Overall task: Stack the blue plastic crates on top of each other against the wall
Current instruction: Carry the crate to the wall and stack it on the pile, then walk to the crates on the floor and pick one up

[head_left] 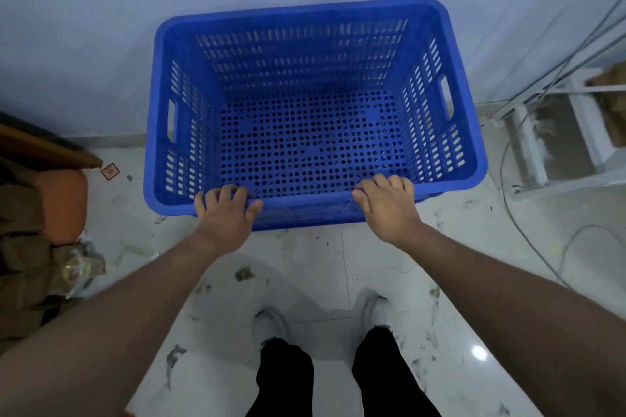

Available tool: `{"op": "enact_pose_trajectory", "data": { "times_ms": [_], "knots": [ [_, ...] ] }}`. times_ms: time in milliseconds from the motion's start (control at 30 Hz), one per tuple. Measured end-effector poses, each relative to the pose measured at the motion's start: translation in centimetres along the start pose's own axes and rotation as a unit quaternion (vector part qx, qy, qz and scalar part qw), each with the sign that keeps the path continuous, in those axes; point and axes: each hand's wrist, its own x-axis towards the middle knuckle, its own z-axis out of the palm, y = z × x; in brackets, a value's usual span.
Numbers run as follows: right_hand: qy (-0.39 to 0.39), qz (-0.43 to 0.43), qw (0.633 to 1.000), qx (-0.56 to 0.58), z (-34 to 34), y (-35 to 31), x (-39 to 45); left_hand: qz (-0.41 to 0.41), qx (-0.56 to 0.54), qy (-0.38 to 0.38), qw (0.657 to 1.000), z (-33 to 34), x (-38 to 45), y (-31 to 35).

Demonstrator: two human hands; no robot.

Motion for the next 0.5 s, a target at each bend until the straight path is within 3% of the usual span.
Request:
{"op": "enact_pose_trajectory", "data": {
  "times_ms": [367,500],
  "knots": [
    [-0.012,0.007,0.999,-0.040,-0.2,-0.4,0.4,-0.004,0.030,-0.009,0.999,-0.8,0.8,0.1],
    [-0.112,0.019,0.993,-0.033,-2.2,-0.4,0.5,-0.055,0.069,-0.091,0.992,-2.8,0.1,1.4]
  ]
}}
